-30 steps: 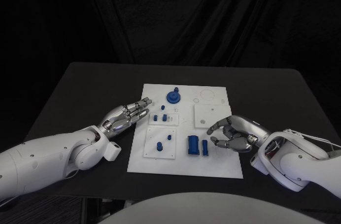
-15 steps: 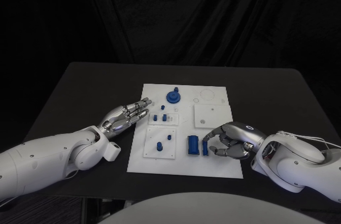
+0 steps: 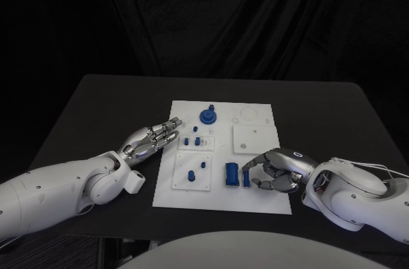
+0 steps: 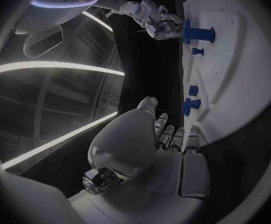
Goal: Assemble the parts on the task board
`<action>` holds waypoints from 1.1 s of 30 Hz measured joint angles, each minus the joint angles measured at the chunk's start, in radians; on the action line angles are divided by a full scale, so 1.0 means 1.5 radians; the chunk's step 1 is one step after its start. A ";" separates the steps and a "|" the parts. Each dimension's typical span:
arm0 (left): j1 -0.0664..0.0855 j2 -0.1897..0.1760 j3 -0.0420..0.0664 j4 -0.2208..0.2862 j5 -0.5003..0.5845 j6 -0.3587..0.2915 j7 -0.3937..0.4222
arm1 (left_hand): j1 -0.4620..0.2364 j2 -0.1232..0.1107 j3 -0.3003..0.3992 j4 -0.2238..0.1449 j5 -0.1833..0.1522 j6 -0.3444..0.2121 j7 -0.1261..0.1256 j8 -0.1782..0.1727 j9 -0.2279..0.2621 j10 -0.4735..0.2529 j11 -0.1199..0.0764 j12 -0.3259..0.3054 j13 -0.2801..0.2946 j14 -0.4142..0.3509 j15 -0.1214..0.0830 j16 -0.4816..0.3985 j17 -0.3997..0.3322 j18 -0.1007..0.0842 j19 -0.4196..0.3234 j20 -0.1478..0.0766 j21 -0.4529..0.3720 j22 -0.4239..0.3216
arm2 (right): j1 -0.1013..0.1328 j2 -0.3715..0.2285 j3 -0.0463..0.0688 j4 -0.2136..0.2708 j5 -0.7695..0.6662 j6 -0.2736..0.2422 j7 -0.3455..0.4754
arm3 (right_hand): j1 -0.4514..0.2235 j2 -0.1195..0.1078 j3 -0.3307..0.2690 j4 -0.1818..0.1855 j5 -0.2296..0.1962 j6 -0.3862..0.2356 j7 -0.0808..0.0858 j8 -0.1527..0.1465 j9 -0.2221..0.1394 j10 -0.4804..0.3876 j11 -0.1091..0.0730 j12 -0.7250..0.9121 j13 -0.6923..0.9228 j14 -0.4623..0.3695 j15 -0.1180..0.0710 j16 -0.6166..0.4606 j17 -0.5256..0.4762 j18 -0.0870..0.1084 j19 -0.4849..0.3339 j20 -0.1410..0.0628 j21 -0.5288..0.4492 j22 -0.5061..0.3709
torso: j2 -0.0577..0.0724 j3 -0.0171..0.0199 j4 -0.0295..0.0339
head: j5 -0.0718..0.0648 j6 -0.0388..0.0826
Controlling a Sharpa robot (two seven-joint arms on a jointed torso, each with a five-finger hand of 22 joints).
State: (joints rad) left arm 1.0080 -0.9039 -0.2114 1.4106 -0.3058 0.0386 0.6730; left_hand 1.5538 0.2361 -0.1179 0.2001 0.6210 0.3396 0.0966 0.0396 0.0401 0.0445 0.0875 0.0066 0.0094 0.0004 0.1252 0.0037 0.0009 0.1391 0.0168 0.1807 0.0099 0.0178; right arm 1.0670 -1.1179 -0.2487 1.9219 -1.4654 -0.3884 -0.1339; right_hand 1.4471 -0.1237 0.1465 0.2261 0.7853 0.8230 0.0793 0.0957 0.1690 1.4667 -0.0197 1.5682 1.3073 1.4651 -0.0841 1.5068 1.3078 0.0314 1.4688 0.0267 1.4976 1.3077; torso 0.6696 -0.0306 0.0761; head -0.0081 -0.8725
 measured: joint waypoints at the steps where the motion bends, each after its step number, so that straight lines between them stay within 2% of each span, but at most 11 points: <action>1: 0.000 0.000 0.000 0.000 0.000 0.000 0.000 | 0.000 0.000 0.000 0.000 0.000 0.000 0.000 0.000 0.000 0.000 0.000 0.000 0.000 0.000 0.000 0.000 0.000 0.000 0.000 0.000 0.000 0.000 | 0.000 0.000 0.000 0.000 -0.001 0.001 -0.001 | 0.000 0.000 0.000 0.000 0.000 0.000 0.000 0.000 0.000 0.000 0.000 0.000 0.000 0.000 0.000 0.000 0.000 0.000 0.000 0.000 0.000 0.000 | 0.000 0.0000 0.0000 | 0.000 0.000; 8: 0.000 0.000 0.000 0.000 0.000 0.000 0.000 | 0.000 0.000 0.000 0.000 0.000 0.000 0.000 0.000 0.000 0.000 0.000 0.000 0.000 0.000 0.000 0.000 0.000 0.000 0.000 0.000 0.000 0.000 | 0.000 0.003 0.002 0.000 -0.003 0.009 -0.008 | -0.004 0.004 0.000 0.000 -0.005 0.013 0.013 -0.003 -0.005 0.000 0.005 0.000 0.000 0.000 0.000 0.000 0.000 0.000 0.000 0.000 0.000 0.000 | 0.000 -0.0006 0.0003 | -0.001 0.000; 13: 0.000 0.000 0.000 0.000 0.000 0.000 0.000 | 0.000 0.000 0.000 0.000 0.000 0.000 0.000 0.000 0.000 0.000 0.000 0.000 0.000 0.000 0.000 0.000 0.000 0.000 0.000 0.000 0.000 0.000 | 0.000 0.004 0.003 0.000 -0.005 0.012 -0.010 | -0.004 0.004 0.000 0.000 -0.008 0.014 0.014 0.000 -0.005 0.000 0.005 0.000 0.000 0.002 0.002 0.000 0.000 0.000 0.000 0.000 0.000 0.000 | 0.000 -0.0008 0.0004 | -0.001 0.000; 14: 0.000 0.000 0.000 0.000 0.000 0.000 0.000 | 0.000 0.000 0.000 0.000 0.000 0.000 0.000 0.000 0.000 0.000 0.000 0.000 0.000 0.000 0.000 0.000 0.000 0.000 0.000 0.000 0.000 0.000 | 0.000 0.004 0.002 0.000 -0.005 0.015 -0.012 | -0.004 0.004 0.000 0.000 -0.008 0.022 0.022 0.007 -0.003 0.000 0.005 0.000 0.000 0.002 0.003 0.000 0.000 0.000 0.000 0.000 0.000 0.000 | 0.000 -0.0008 0.0004 | -0.001 0.000; 15: 0.000 0.000 0.000 0.000 0.000 0.000 0.000 | 0.000 0.000 0.000 0.000 0.000 0.000 0.000 0.000 0.000 0.000 0.000 0.000 0.000 0.000 0.000 0.000 0.000 0.000 0.000 0.000 0.000 0.000 | 0.000 0.004 0.001 -0.002 -0.005 0.017 -0.013 | -0.004 0.004 0.000 0.000 -0.008 0.021 0.021 0.006 -0.003 0.000 0.005 0.000 0.000 0.001 0.004 0.000 0.000 0.000 0.000 0.000 0.000 0.000 | 0.000 -0.0008 0.0004 | -0.001 0.000; 19: -0.001 0.001 0.000 0.000 0.000 0.000 0.000 | 0.000 0.000 0.003 -0.003 0.000 0.002 0.002 0.000 0.000 0.000 0.000 0.000 0.000 0.000 0.000 0.000 0.000 0.000 0.000 0.000 0.000 0.000 | 0.000 0.003 0.000 -0.003 -0.005 0.020 -0.015 | -0.004 0.004 0.002 -0.002 -0.020 0.018 0.013 0.004 -0.007 0.000 0.005 0.000 0.000 0.000 0.005 0.000 0.000 0.000 -0.002 0.002 -0.003 0.000 | -0.001 -0.0008 0.0004 | -0.001 0.000; 22: -0.001 0.001 0.000 -0.001 0.000 0.000 0.000 | 0.000 0.000 0.004 -0.004 0.000 0.002 0.002 0.000 0.000 0.000 0.000 0.000 0.000 0.000 0.000 0.000 0.000 0.000 0.000 0.000 0.000 0.001 | 0.000 0.003 0.000 -0.003 -0.005 0.020 -0.016 | -0.004 0.004 0.002 -0.002 -0.029 0.016 0.001 0.000 -0.012 0.000 0.005 0.000 0.000 0.000 0.005 0.000 0.000 0.000 -0.003 0.003 -0.003 0.000 | -0.001 -0.0008 0.0004 | -0.002 0.000; 24: -0.001 0.001 0.000 -0.001 0.000 0.000 0.000 | 0.000 0.000 0.004 -0.004 0.000 0.002 0.002 0.000 0.000 0.000 0.000 0.000 0.000 0.000 0.000 0.000 0.000 0.000 0.000 0.000 0.000 0.001 | 0.000 0.003 0.000 -0.003 -0.005 0.019 -0.016 | -0.004 0.004 0.004 -0.004 -0.037 0.015 -0.010 -0.003 -0.015 -0.001 -0.003 0.000 0.000 0.001 0.000 0.000 0.000 0.000 -0.003 0.003 -0.003 0.000 | -0.001 -0.0008 0.0004 | -0.002 0.000; 26: -0.001 0.001 0.000 -0.001 0.000 0.000 0.000 | 0.000 0.000 0.004 -0.004 0.000 0.002 0.002 0.000 0.000 0.000 0.000 0.000 0.000 0.000 0.000 0.000 0.000 0.000 0.000 0.000 0.000 0.001 | 0.000 0.003 0.000 -0.003 -0.005 0.018 -0.015 | -0.004 0.004 0.004 -0.004 -0.047 0.013 -0.020 -0.005 -0.020 -0.001 -0.014 0.000 0.000 0.001 -0.009 0.000 -0.001 0.000 -0.002 -0.004 -0.003 0.000 | -0.001 -0.0008 0.0004 | -0.002 0.000; 30: -0.001 0.001 0.000 -0.001 0.000 0.000 0.000 | 0.000 0.000 0.004 -0.004 0.000 0.002 0.002 0.000 0.000 0.000 0.000 0.000 0.000 0.000 0.000 0.000 0.000 0.000 0.000 0.000 0.000 0.001 | 0.000 0.002 0.000 -0.003 -0.005 0.011 -0.014 | -0.004 0.004 0.002 -0.006 -0.054 0.011 -0.024 -0.006 -0.023 -0.001 -0.016 0.000 0.001 0.000 -0.010 0.000 -0.002 0.000 -0.002 -0.006 -0.003 0.000 | -0.001 -0.0005 0.0004 | -0.002 0.000; 33: -0.002 0.001 0.000 -0.001 0.000 0.000 0.000 | 0.000 0.000 0.004 -0.004 0.000 0.002 0.002 0.000 0.000 0.000 0.000 0.000 0.000 0.000 0.000 0.000 0.000 0.000 0.000 0.000 0.000 0.000 | 0.000 0.000 0.000 -0.001 -0.005 0.003 -0.012 | -0.004 0.004 0.002 -0.006 -0.062 0.011 -0.030 -0.006 -0.025 -0.002 -0.021 0.000 0.001 0.001 -0.016 0.000 -0.002 0.000 0.000 -0.012 -0.003 0.000 | -0.002 -0.0004 0.0003 | -0.001 0.000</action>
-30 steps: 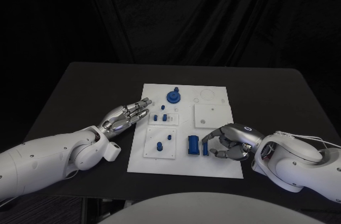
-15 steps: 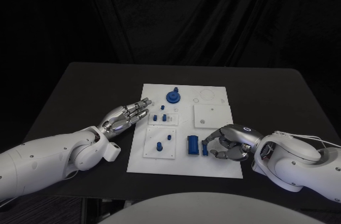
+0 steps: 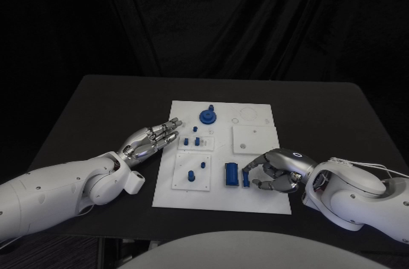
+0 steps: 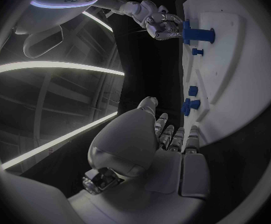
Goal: Assemble the parts on the task board
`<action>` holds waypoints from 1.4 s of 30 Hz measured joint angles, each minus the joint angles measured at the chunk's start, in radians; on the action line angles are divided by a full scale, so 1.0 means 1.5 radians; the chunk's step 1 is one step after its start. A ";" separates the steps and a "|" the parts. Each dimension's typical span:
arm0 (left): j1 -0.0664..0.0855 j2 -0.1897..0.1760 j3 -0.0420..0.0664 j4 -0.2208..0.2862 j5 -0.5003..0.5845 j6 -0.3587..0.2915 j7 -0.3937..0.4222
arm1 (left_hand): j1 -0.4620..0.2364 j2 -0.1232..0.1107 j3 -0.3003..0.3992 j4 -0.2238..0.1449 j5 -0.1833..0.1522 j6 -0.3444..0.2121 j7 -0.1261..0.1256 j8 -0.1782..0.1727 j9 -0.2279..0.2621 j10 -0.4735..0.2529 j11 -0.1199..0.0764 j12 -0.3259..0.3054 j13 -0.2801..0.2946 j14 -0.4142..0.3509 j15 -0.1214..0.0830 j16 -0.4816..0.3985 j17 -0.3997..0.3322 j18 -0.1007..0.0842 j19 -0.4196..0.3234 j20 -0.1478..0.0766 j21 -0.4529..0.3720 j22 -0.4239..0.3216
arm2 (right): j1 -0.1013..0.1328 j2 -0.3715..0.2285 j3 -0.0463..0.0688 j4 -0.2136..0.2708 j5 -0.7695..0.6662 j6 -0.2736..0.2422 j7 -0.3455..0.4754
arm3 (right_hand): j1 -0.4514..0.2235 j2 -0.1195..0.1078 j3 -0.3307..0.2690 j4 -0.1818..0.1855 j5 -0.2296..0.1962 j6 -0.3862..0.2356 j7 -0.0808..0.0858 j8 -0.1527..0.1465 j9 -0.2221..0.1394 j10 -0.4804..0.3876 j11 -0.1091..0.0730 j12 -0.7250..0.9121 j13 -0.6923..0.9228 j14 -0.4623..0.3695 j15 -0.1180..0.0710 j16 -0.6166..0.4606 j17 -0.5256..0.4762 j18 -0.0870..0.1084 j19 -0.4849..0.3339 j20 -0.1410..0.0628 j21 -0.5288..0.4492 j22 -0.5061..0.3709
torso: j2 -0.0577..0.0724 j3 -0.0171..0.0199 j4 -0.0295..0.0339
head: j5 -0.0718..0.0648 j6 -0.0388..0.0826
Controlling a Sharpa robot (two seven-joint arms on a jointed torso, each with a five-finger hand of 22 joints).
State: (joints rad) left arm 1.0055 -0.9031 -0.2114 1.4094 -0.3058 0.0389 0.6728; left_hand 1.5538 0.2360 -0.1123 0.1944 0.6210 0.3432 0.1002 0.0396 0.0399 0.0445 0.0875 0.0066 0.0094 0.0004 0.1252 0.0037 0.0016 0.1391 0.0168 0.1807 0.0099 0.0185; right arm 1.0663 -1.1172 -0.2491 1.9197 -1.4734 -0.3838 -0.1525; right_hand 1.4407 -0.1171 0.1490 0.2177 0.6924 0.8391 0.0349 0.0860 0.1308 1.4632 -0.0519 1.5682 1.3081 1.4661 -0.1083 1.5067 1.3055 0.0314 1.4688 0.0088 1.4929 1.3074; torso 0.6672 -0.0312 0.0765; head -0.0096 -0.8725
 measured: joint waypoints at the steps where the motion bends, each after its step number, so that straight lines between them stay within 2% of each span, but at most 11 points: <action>1: 0.000 0.000 0.000 0.000 0.000 0.000 0.000 | 0.000 0.000 0.000 0.000 0.000 0.000 0.000 0.000 0.000 0.000 0.000 0.000 0.000 0.000 0.000 0.000 0.000 0.000 0.000 0.000 0.000 0.000 | 0.000 0.000 0.000 0.000 0.000 -0.002 0.000 | 0.000 0.000 0.000 0.000 0.000 0.000 0.000 0.000 0.000 0.000 0.000 0.000 0.000 0.000 0.000 0.000 0.000 0.000 0.000 0.000 0.000 0.000 | 0.000 0.0000 0.0000 | 0.000 0.000; 9: -0.001 -0.003 0.000 0.003 0.000 0.000 0.000 | 0.000 0.000 0.000 0.000 0.003 0.000 0.000 0.000 0.000 0.000 0.000 0.000 0.000 0.000 0.000 0.000 0.000 0.000 0.000 0.000 0.000 0.000 | 0.000 -0.012 0.000 0.005 0.000 -0.029 0.004 | -0.011 0.005 -0.005 0.005 -0.022 0.005 0.005 0.000 -0.004 0.002 -0.002 0.000 0.000 0.000 0.000 -0.004 -0.005 0.000 -0.002 -0.002 -0.004 0.000 | 0.000 0.0001 0.0001 | 0.001 0.000; 13: -0.001 -0.013 0.000 0.014 0.000 -0.003 0.001 | 0.000 0.000 0.002 -0.002 0.003 0.002 0.002 0.000 0.001 0.000 0.000 0.000 0.001 0.000 0.000 0.000 0.000 0.000 0.000 0.000 0.000 0.001 | 0.001 -0.029 0.001 0.013 0.013 -0.061 0.014 | -0.022 0.005 -0.017 0.017 -0.063 0.018 0.023 0.000 -0.006 0.001 0.011 0.000 0.000 0.001 0.006 -0.004 -0.008 0.000 -0.002 -0.002 -0.004 0.000 | 0.000 0.0001 0.0002 | 0.001 0.000; 19: -0.001 -0.028 0.000 0.040 0.000 -0.016 0.002 | 0.000 0.000 0.002 -0.002 0.003 0.007 0.002 0.003 0.002 0.000 0.000 0.000 0.001 0.000 0.000 0.000 0.000 0.000 0.000 0.000 0.000 0.001 | 0.023 -0.047 0.001 0.012 0.084 -0.145 0.060 | -0.041 0.014 -0.041 0.048 -0.169 0.091 0.038 0.043 0.005 0.002 0.031 0.000 0.000 0.000 0.022 -0.039 -0.087 0.001 -0.003 0.015 -0.082 0.000 | 0.000 0.0001 0.0003 | -0.001 0.000; 22: 0.003 -0.033 0.000 0.052 0.000 -0.024 0.002 | 0.000 0.000 0.002 -0.002 0.003 0.012 0.002 0.003 0.002 0.000 0.000 0.000 0.001 -0.002 -0.003 0.000 0.000 0.000 0.000 0.000 0.000 0.001 | 0.028 -0.046 0.001 0.001 0.143 -0.197 0.102 | -0.058 0.032 -0.053 0.050 -0.186 0.113 0.043 0.067 0.012 -0.022 0.049 -0.086 0.000 -0.073 0.045 -0.139 -0.280 0.050 -0.088 0.034 -0.303 0.000 | -0.001 0.0006 0.0003 | -0.001 0.000; 24: 0.009 -0.037 -0.001 0.060 0.000 -0.030 0.002 | 0.000 0.000 0.002 -0.002 0.003 0.014 0.002 0.003 0.002 0.002 -0.002 0.000 0.001 0.000 -0.005 0.000 0.000 0.000 0.002 -0.002 0.000 0.001 | 0.030 -0.040 0.001 -0.015 0.200 -0.230 0.141 | -0.070 0.044 -0.057 0.046 -0.186 0.102 0.056 0.069 0.012 -0.210 0.063 -0.260 -0.076 -0.220 0.067 -0.262 -0.469 0.084 -0.233 0.053 -0.542 -0.041 | -0.002 0.0013 0.0001 | -0.001 0.000; 27: 0.018 -0.043 0.000 0.072 0.000 -0.040 0.002 | -0.003 -0.003 0.002 -0.002 0.003 0.023 0.004 0.006 0.003 0.002 -0.002 0.000 0.001 0.000 -0.012 0.000 0.000 0.000 0.001 -0.004 0.000 0.001 | 0.032 -0.028 0.001 -0.037 0.291 -0.263 0.202 | -0.075 0.048 -0.054 0.043 -0.183 0.060 0.077 0.075 0.008 -0.463 0.101 -0.474 -0.222 -0.387 0.111 -0.359 -0.550 0.084 -0.355 0.085 -0.705 -0.109 | -0.005 0.0019 0.0001 | -0.003 0.000; 32: 0.022 -0.038 0.000 0.078 0.000 -0.057 0.003 | -0.004 -0.004 0.004 0.000 0.005 0.038 0.000 0.008 0.004 0.006 -0.006 0.000 0.001 0.001 -0.030 0.000 0.000 0.000 0.000 -0.015 0.000 -0.001 | 0.033 -0.014 0.000 -0.069 0.407 -0.277 0.299 | -0.059 0.049 -0.054 0.050 -0.165 -0.015 0.081 0.126 0.009 -0.622 0.132 -0.561 -0.356 -0.564 0.167 -0.515 -0.648 0.084 -0.461 0.147 -0.894 -0.266 | -0.013 0.0038 -0.0007 | -0.003 0.000; 35: 0.024 -0.026 0.000 0.073 0.000 -0.066 0.003 | -0.004 -0.004 0.006 0.003 0.005 0.037 -0.002 0.008 0.004 0.008 -0.013 0.000 0.001 0.000 -0.035 0.000 0.000 0.000 -0.002 -0.017 0.000 -0.002 | 0.033 -0.006 0.000 -0.084 0.453 -0.277 0.348 | -0.060 0.049 -0.081 0.049 -0.167 -0.066 0.077 0.158 0.010 -0.705 0.140 -0.597 -0.430 -0.634 0.176 -0.605 -0.718 0.082 -0.549 0.179 -0.947 -0.362 | -0.018 0.0052 -0.0019 | -0.003 0.000; 38: 0.024 -0.009 0.000 0.061 0.000 -0.071 0.003 | -0.004 -0.004 0.009 0.004 0.008 0.021 -0.017 0.007 0.002 0.002 -0.024 0.000 0.001 0.000 -0.036 0.000 0.000 0.000 -0.003 -0.018 0.000 -0.003 | 0.030 0.000 0.000 -0.097 0.483 -0.274 0.385 | -0.061 0.051 -0.102 0.050 -0.168 -0.118 0.062 0.179 0.002 -0.775 0.152 -0.630 -0.515 -0.697 0.187 -0.670 -0.774 0.054 -0.654 0.186 -0.957 -0.482 | -0.024 0.0070 -0.0036 | 0.003 0.000; 42: 0.024 0.007 0.000 0.048 0.000 -0.074 0.003 | -0.004 -0.004 0.013 0.006 0.008 -0.001 -0.033 0.001 -0.001 -0.005 -0.036 0.000 0.000 0.000 -0.036 0.000 0.000 0.000 -0.003 -0.018 0.000 -0.003 | 0.025 0.009 0.000 -0.117 0.507 -0.265 0.415 | -0.059 0.049 -0.113 0.051 -0.168 -0.151 0.044 0.185 -0.013 -0.818 0.155 -0.642 -0.581 -0.740 0.196 -0.708 -0.809 0.041 -0.755 0.187 -0.965 -0.603 | -0.035 0.0108 -0.0102 | 0.015 0.000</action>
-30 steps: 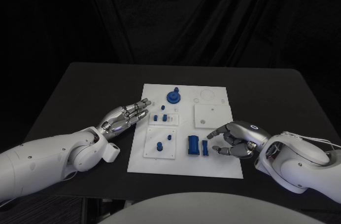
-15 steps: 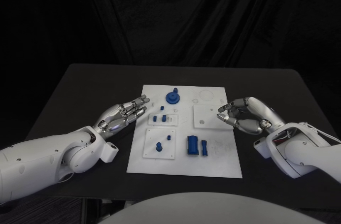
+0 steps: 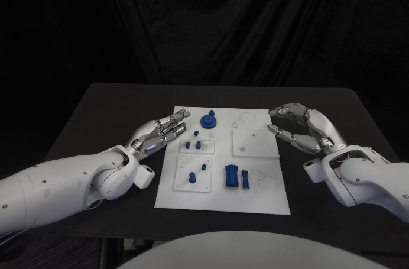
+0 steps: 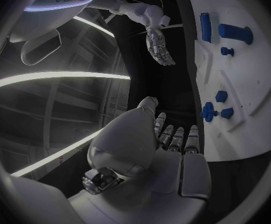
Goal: Assemble the parts on the task board
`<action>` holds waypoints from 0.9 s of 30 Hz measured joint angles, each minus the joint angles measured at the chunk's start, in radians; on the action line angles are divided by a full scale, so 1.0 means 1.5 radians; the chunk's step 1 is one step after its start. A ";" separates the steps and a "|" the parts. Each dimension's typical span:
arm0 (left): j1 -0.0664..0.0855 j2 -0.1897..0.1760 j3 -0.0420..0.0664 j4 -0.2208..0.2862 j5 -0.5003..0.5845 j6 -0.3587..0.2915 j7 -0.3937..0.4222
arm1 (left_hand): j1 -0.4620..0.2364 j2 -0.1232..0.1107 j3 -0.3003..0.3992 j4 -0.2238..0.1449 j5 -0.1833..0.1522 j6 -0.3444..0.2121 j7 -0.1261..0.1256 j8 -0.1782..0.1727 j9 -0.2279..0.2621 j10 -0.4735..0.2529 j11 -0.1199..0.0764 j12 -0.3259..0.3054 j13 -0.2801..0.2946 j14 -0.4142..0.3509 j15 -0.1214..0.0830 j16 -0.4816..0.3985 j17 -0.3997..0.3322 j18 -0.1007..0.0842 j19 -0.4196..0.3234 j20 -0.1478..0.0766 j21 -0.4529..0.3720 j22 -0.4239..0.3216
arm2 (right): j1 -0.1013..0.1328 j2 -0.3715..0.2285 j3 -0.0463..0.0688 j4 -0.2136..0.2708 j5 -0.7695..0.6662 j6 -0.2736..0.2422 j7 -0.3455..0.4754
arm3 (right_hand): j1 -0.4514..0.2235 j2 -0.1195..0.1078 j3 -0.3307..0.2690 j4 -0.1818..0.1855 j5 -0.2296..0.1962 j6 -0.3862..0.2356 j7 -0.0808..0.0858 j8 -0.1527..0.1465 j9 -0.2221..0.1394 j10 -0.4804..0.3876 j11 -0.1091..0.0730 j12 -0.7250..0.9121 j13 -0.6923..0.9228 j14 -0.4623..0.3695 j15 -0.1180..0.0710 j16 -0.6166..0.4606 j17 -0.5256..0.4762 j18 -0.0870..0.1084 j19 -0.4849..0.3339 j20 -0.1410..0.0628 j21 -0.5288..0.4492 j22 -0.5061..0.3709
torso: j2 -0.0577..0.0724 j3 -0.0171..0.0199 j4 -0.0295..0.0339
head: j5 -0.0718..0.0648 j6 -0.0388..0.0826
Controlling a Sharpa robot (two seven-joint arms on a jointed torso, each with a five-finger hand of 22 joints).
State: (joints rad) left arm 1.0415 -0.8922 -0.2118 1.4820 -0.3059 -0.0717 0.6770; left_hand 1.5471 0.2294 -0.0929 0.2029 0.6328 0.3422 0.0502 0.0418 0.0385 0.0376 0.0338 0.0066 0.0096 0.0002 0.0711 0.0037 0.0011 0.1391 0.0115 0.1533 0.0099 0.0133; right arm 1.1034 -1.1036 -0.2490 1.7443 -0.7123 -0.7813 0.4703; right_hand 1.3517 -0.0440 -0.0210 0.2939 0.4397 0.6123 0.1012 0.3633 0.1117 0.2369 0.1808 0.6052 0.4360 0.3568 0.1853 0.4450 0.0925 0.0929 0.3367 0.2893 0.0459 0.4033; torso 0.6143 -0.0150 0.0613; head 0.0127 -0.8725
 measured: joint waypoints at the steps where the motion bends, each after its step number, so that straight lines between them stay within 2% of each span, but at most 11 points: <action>1: 0.000 0.003 0.000 -0.003 0.000 -0.001 0.000 | -0.003 -0.003 0.002 0.002 0.000 -0.015 -0.007 -0.003 -0.002 -0.002 -0.004 0.000 0.000 0.000 0.000 0.000 0.000 0.000 0.000 -0.005 0.000 -0.001 | -0.001 0.003 0.000 -0.004 0.004 0.002 0.005 | 0.003 -0.003 -0.001 0.001 0.000 -0.008 -0.008 0.001 -0.004 -0.009 0.004 0.000 -0.017 -0.018 0.001 -0.016 -0.009 0.000 -0.031 0.000 -0.003 -0.035 | -0.003 0.0010 -0.0020 | 0.002 0.000; 3: 0.000 0.011 0.000 -0.009 0.000 -0.002 0.000 | -0.004 -0.004 0.002 0.002 0.000 -0.024 -0.012 -0.004 -0.002 -0.001 -0.006 0.000 0.000 0.000 0.000 0.000 0.000 0.000 0.000 -0.005 0.000 -0.001 | -0.004 0.008 0.000 -0.012 0.011 0.009 0.014 | 0.006 -0.006 -0.001 0.001 0.000 -0.014 -0.014 0.004 -0.010 -0.015 0.007 0.000 -0.037 -0.034 0.001 -0.028 -0.018 -0.011 -0.054 0.000 -0.004 -0.063 | -0.009 0.0034 -0.0063 | 0.006 0.000; 6: 0.000 0.019 0.001 -0.015 0.000 -0.003 0.000 | -0.017 -0.006 0.004 0.000 -0.003 -0.031 -0.019 -0.004 -0.004 -0.003 -0.008 0.000 -0.001 -0.001 -0.006 0.000 0.000 0.000 -0.002 -0.006 0.000 -0.002 | -0.009 0.011 -0.001 -0.019 0.017 0.016 0.022 | 0.001 -0.008 -0.004 -0.002 -0.005 -0.027 -0.023 0.007 -0.018 -0.026 0.005 0.004 -0.061 -0.051 -0.002 -0.043 -0.024 -0.010 -0.076 -0.003 -0.006 -0.089 | -0.015 0.0061 -0.0094 | 0.007 0.000; 9: 0.000 0.017 0.001 -0.014 0.000 -0.003 -0.002 | -0.131 -0.022 0.024 -0.015 -0.049 -0.054 -0.023 -0.014 -0.011 -0.011 -0.016 0.000 -0.003 0.000 -0.022 0.000 0.000 0.000 -0.004 -0.018 0.000 -0.005 | -0.009 0.012 0.001 -0.019 0.018 0.016 0.021 | -0.098 0.004 0.001 -0.024 -0.037 -0.070 -0.038 -0.019 -0.038 -0.040 -0.010 -0.040 -0.087 -0.072 -0.016 -0.071 -0.038 -0.028 -0.095 -0.022 -0.016 -0.110 | -0.014 0.0058 -0.0093 | 0.007 0.000; 11: 0.000 0.017 0.004 -0.014 0.001 -0.006 -0.004 | -0.201 -0.032 0.034 -0.025 -0.078 -0.068 -0.026 -0.016 -0.015 -0.012 -0.017 0.000 -0.003 -0.001 -0.027 0.000 0.000 0.000 -0.006 -0.025 -0.001 -0.006 | -0.009 0.017 0.006 -0.020 0.021 0.015 0.021 | -0.161 0.011 0.005 -0.037 -0.057 -0.096 -0.046 -0.037 -0.048 -0.049 -0.019 -0.068 -0.103 -0.085 -0.025 -0.088 -0.044 -0.031 -0.107 -0.034 -0.018 -0.123 | -0.014 0.0054 -0.0093 | 0.007 0.004; 13: 0.000 0.018 0.010 -0.011 0.003 -0.012 -0.007 | -0.263 -0.041 0.042 -0.033 -0.104 -0.080 -0.028 -0.019 -0.018 -0.015 -0.020 0.000 -0.004 0.000 -0.032 0.000 0.000 -0.011 -0.007 -0.028 -0.003 -0.006 | -0.009 0.025 0.012 -0.024 0.027 0.015 0.021 | -0.219 0.016 0.007 -0.050 -0.075 -0.121 -0.052 -0.053 -0.056 -0.057 -0.027 -0.095 -0.118 -0.096 -0.033 -0.105 -0.049 -0.042 -0.115 -0.047 -0.022 -0.134 | -0.014 0.0054 -0.0096 | 0.006 0.012; 16: 0.000 0.022 0.019 -0.007 0.007 -0.024 -0.010 | -0.346 -0.053 0.051 -0.042 -0.138 -0.096 -0.030 -0.021 -0.021 -0.015 -0.020 0.000 -0.004 -0.001 -0.035 0.000 0.000 -0.011 -0.006 -0.035 -0.003 -0.007 | -0.010 0.037 0.023 -0.029 0.040 0.015 0.021 | -0.290 0.021 0.010 -0.065 -0.098 -0.151 -0.058 -0.073 -0.062 -0.068 -0.037 -0.127 -0.136 -0.111 -0.043 -0.125 -0.053 -0.042 -0.128 -0.060 -0.023 -0.148 | -0.016 0.0054 -0.0112 | 0.005 0.023; 18: 0.000 0.026 0.028 -0.003 0.013 -0.040 -0.014 | -0.398 -0.060 0.055 -0.048 -0.160 -0.106 -0.031 -0.022 -0.022 -0.018 -0.022 0.000 -0.005 0.001 -0.037 0.000 0.000 -0.022 -0.007 -0.044 -0.003 -0.007 | -0.012 0.051 0.034 -0.036 0.055 0.015 0.021 | -0.338 0.023 0.011 -0.075 -0.113 -0.171 -0.061 -0.086 -0.066 -0.075 -0.044 -0.149 -0.148 -0.119 -0.051 -0.138 -0.056 -0.047 -0.136 -0.071 -0.023 -0.158 | -0.018 0.0056 -0.0132 | 0.004 0.037; 22: 0.000 0.037 0.055 0.010 0.034 -0.094 -0.025 | -0.499 -0.075 0.058 -0.062 -0.202 -0.125 -0.032 -0.022 -0.023 -0.018 -0.022 0.000 -0.005 -0.001 -0.039 0.000 0.000 -0.022 -0.007 -0.072 -0.003 -0.008 | -0.017 0.088 0.066 -0.053 0.111 0.015 0.021 | -0.427 0.026 0.012 -0.094 -0.142 -0.209 -0.064 -0.111 -0.070 -0.087 -0.057 -0.189 -0.171 -0.139 -0.066 -0.163 -0.059 -0.052 -0.152 -0.088 -0.026 -0.175 | -0.023 0.0063 -0.0184 | 0.001 0.071; 24: 0.000 0.042 0.067 0.017 0.047 -0.125 -0.031 | -0.540 -0.081 0.060 -0.068 -0.219 -0.133 -0.033 -0.024 -0.024 -0.018 -0.022 0.000 -0.005 0.001 -0.042 0.000 0.000 -0.032 -0.007 -0.080 -0.003 -0.008 | -0.019 0.107 0.080 -0.062 0.141 0.015 0.022 | -0.463 0.027 0.013 -0.102 -0.153 -0.224 -0.065 -0.121 -0.071 -0.096 -0.069 -0.205 -0.180 -0.149 -0.078 -0.173 -0.059 -0.052 -0.159 -0.095 -0.026 -0.183 | -0.026 0.0070 -0.0215 | -0.001 0.094; 27: 0.001 0.051 0.088 0.027 0.072 -0.182 -0.043 | -0.597 -0.090 0.060 -0.082 -0.242 -0.142 -0.032 -0.025 -0.024 -0.018 -0.022 0.000 -0.006 0.001 -0.042 0.000 0.000 -0.058 -0.007 -0.086 -0.003 -0.008 | -0.023 0.138 0.105 -0.076 0.199 0.015 0.022 | -0.514 0.028 0.013 -0.113 -0.170 -0.245 -0.066 -0.135 -0.072 -0.115 -0.090 -0.228 -0.193 -0.160 -0.095 -0.188 -0.060 -0.052 -0.173 -0.110 -0.026 -0.193 | -0.031 0.0077 -0.0263 | -0.004 0.120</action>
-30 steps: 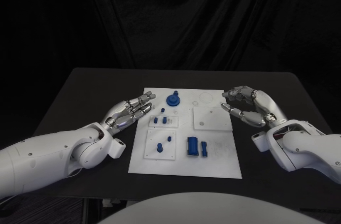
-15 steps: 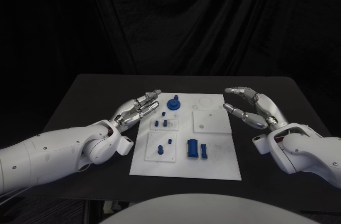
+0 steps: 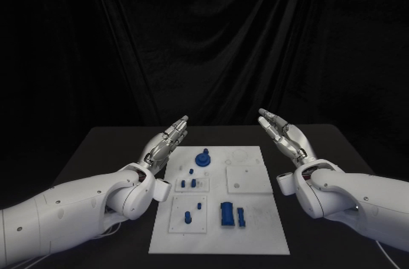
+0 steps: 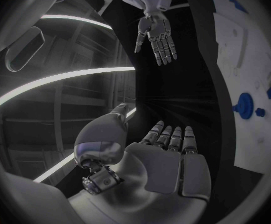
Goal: Assemble the parts on the task board
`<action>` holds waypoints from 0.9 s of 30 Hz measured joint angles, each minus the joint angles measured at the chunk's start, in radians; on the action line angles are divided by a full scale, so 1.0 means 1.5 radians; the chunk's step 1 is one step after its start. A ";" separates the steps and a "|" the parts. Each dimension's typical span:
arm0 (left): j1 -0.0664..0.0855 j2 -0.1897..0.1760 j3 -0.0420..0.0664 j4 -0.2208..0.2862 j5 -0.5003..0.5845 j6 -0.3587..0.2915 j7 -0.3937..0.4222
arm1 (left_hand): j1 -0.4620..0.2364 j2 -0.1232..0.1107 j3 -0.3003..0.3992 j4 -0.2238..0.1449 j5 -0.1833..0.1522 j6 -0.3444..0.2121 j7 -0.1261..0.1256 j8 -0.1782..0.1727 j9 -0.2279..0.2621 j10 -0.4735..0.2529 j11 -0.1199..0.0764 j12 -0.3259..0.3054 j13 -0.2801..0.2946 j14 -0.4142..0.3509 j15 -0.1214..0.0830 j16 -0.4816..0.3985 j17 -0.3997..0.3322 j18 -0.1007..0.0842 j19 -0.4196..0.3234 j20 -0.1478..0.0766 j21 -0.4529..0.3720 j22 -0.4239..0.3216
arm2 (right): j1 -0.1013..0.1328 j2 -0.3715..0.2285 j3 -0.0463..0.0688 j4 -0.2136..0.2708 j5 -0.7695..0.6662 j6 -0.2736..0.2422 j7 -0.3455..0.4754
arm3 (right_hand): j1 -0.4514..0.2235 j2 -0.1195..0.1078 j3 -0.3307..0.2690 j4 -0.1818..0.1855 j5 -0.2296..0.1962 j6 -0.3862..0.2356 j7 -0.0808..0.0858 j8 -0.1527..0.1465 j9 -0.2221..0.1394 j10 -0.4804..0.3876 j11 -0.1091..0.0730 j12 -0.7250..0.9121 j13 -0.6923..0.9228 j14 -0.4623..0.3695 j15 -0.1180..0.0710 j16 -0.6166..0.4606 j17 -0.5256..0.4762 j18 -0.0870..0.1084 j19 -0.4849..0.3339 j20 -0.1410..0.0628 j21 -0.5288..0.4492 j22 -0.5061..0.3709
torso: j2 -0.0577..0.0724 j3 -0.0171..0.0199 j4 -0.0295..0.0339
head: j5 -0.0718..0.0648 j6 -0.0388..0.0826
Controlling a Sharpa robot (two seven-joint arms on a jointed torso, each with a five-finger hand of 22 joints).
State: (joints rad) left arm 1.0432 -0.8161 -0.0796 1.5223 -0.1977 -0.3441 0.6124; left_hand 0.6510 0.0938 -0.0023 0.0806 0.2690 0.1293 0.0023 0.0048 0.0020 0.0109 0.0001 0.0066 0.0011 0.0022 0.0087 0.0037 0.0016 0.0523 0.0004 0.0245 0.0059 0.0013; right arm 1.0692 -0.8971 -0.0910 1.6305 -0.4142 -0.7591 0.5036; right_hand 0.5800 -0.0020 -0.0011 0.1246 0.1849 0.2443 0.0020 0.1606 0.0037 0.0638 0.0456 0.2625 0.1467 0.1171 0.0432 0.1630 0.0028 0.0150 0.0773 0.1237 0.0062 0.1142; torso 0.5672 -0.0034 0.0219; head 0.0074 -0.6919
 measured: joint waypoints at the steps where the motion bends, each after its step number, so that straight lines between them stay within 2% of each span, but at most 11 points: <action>1: 0.000 0.003 0.006 0.003 0.008 -0.019 -0.004 | -0.017 -0.007 0.000 -0.007 -0.007 -0.004 -0.001 0.000 0.000 0.000 0.000 0.000 0.000 0.000 0.000 0.000 0.000 0.000 -0.001 -0.004 0.000 0.000 | -0.001 0.009 0.007 -0.005 0.018 0.000 0.000 | -0.016 0.000 0.000 -0.004 -0.005 -0.007 0.000 -0.004 0.000 -0.006 -0.006 -0.007 -0.004 -0.004 -0.004 -0.004 0.000 0.000 -0.008 -0.003 0.000 -0.003 | -0.002 0.0003 -0.0021 | -0.001 0.011; 2: 0.001 0.005 0.012 0.007 0.016 -0.037 -0.008 | -0.033 -0.014 0.000 -0.013 -0.014 -0.007 -0.003 0.000 0.000 0.000 0.000 0.000 0.000 0.000 0.000 0.000 0.000 -0.001 0.000 -0.005 0.000 0.000 | -0.002 0.018 0.014 -0.009 0.037 0.000 0.001 | -0.031 0.001 0.000 -0.006 -0.010 -0.013 0.000 -0.009 -0.001 -0.010 -0.010 -0.014 -0.008 -0.007 -0.007 -0.009 0.000 0.000 -0.014 -0.006 0.000 -0.006 | -0.004 0.0005 -0.0036 | -0.002 0.018; 3: 0.002 0.008 0.019 0.010 0.027 -0.061 -0.012 | -0.049 -0.021 0.000 -0.019 -0.020 -0.010 -0.001 0.000 0.000 0.000 0.000 0.000 0.000 0.000 0.000 0.000 0.000 -0.011 0.000 -0.005 0.000 0.000 | -0.004 0.028 0.022 -0.014 0.061 0.000 0.001 | -0.045 0.001 0.001 -0.008 -0.014 -0.019 0.000 -0.012 -0.001 -0.014 -0.014 -0.020 -0.011 -0.010 -0.010 -0.013 0.000 0.000 -0.020 -0.009 0.000 -0.009 | -0.005 0.0007 -0.0049 | -0.002 0.024; 4: 0.002 0.011 0.024 0.013 0.035 -0.080 -0.016 | -0.064 -0.027 0.000 -0.024 -0.026 -0.012 0.000 0.000 0.000 0.000 0.000 0.000 0.000 0.000 0.000 0.000 0.000 -0.010 0.000 -0.005 0.000 0.000 | -0.005 0.035 0.028 -0.017 0.079 0.000 0.001 | -0.058 0.001 0.001 -0.012 -0.018 -0.025 -0.001 -0.016 -0.001 -0.018 -0.017 -0.026 -0.015 -0.013 -0.013 -0.016 -0.001 0.000 -0.023 -0.013 0.000 -0.012 | -0.007 0.0009 -0.0065 | -0.003 0.033; 6: 0.002 0.015 0.034 0.018 0.053 -0.119 -0.025 | -0.097 -0.038 0.000 -0.033 -0.040 -0.019 -0.002 0.000 0.000 -0.003 0.002 0.000 0.000 0.000 0.000 0.000 0.000 -0.011 -0.001 -0.008 0.000 0.000 | -0.007 0.050 0.039 -0.024 0.119 -0.001 0.002 | -0.088 0.001 0.002 -0.017 -0.028 -0.037 -0.001 -0.024 -0.001 -0.026 -0.021 -0.040 -0.022 -0.025 -0.020 -0.024 -0.001 0.000 -0.032 -0.021 0.000 -0.028 | -0.009 0.0013 -0.0084 | -0.003 0.043; 7: 0.002 0.016 0.037 0.020 0.060 -0.136 -0.028 | -0.111 -0.042 0.001 -0.036 -0.046 -0.021 0.000 0.000 0.000 -0.003 0.002 0.000 0.000 0.000 0.000 0.000 0.000 -0.021 0.000 -0.009 0.000 0.000 | -0.008 0.056 0.043 -0.027 0.135 -0.001 0.002 | -0.100 0.001 0.000 -0.020 -0.032 -0.042 -0.001 -0.028 -0.001 -0.028 -0.023 -0.046 -0.025 -0.032 -0.021 -0.028 -0.001 0.000 -0.037 -0.026 0.000 -0.035 | -0.010 0.0014 -0.0097 | -0.004 0.049; 11: 0.003 0.021 0.048 0.027 0.086 -0.194 -0.042 | -0.156 -0.051 0.002 -0.042 -0.065 -0.048 -0.002 0.000 0.000 -0.003 0.002 0.000 0.000 -0.002 -0.002 0.000 0.000 -0.021 0.000 -0.009 0.000 0.000 | -0.010 0.072 0.056 -0.036 0.193 -0.001 0.003 | -0.141 0.001 0.001 -0.047 -0.045 -0.059 -0.001 -0.039 -0.002 -0.032 -0.027 -0.064 -0.038 -0.054 -0.025 -0.040 -0.001 0.000 -0.044 -0.051 0.000 -0.054 | -0.013 0.0019 -0.0126 | -0.005 0.059; 14: 0.003 0.023 0.052 0.029 0.100 -0.226 -0.050 | -0.192 -0.056 0.002 -0.046 -0.080 -0.064 -0.001 0.000 0.000 -0.003 0.002 0.000 0.000 -0.002 -0.002 0.000 0.000 -0.021 0.000 -0.009 0.000 0.000 | -0.011 0.078 0.060 -0.039 0.224 -0.001 0.004 | -0.172 0.001 0.001 -0.062 -0.055 -0.072 -0.001 -0.056 -0.002 -0.033 -0.028 -0.078 -0.061 -0.061 -0.025 -0.055 -0.001 0.000 -0.048 -0.064 0.000 -0.063 | -0.014 0.0020 -0.0136 | -0.005 0.061; 19: 0.003 0.023 0.052 0.030 0.114 -0.253 -0.058 | -0.238 -0.060 0.000 -0.047 -0.099 -0.072 -0.001 0.000 0.000 -0.003 0.002 0.000 0.000 -0.002 -0.002 0.000 -0.001 -0.021 -0.002 -0.012 0.000 0.000 | -0.011 0.078 0.060 -0.040 0.251 -0.001 0.004 | -0.212 0.001 0.001 -0.070 -0.084 -0.088 -0.002 -0.084 -0.002 -0.036 -0.030 -0.096 -0.082 -0.069 -0.028 -0.084 -0.001 0.000 -0.049 -0.072 0.000 -0.070 | -0.015 0.0021 -0.0143 | -0.005 0.061; 25: 0.003 0.023 0.052 0.030 0.123 -0.267 -0.064 | -0.280 -0.061 0.002 -0.049 -0.117 -0.077 -0.002 0.000 0.000 -0.003 0.002 0.000 0.000 -0.002 -0.002 0.000 0.000 -0.021 -0.002 -0.012 0.000 0.000 | -0.011 0.078 0.060 -0.040 0.266 -0.002 0.005 | -0.250 0.002 0.000 -0.077 -0.109 -0.112 -0.002 -0.097 -0.002 -0.036 -0.030 -0.115 -0.092 -0.070 -0.029 -0.098 -0.001 0.000 -0.051 -0.074 0.000 -0.074 | -0.015 0.0022 -0.0144 | -0.005 0.061; 27: 0.003 0.023 0.052 0.030 0.125 -0.270 -0.065 | -0.292 -0.062 0.002 -0.049 -0.132 -0.081 -0.002 0.000 0.000 -0.003 0.002 0.000 0.000 -0.002 -0.002 0.000 0.000 -0.021 -0.002 -0.012 0.000 0.000 | -0.011 0.078 0.060 -0.040 0.268 -0.002 0.005 | -0.259 0.001 0.001 -0.078 -0.111 -0.126 -0.001 -0.099 -0.002 -0.036 -0.030 -0.129 -0.094 -0.073 -0.027 -0.101 -0.001 0.000 -0.051 -0.074 0.000 -0.074 | -0.015 0.0022 -0.0144 | -0.005 0.061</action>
State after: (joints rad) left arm 1.0472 -0.7820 -0.0015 1.5670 -0.0105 -0.7484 0.5150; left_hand 0.2135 0.0010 0.0005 0.0067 0.0715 0.0073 0.0000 0.0048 0.0015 0.0067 0.0033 0.0066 0.0014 -0.0014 0.0053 0.0037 0.0009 0.0212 -0.0030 0.0071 0.0060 0.0015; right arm 1.0525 -0.7797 -0.0012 1.5698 -0.0118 -0.7617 0.5108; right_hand 0.1911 -0.0010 0.0002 0.0080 0.0185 0.0557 -0.0002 0.0123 0.0014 0.0105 0.0000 0.0688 0.0063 0.0080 0.0026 0.0110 0.0014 0.0155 0.0004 0.0123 0.0063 0.0032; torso 0.5443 0.0000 0.0002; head -0.0002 -0.5999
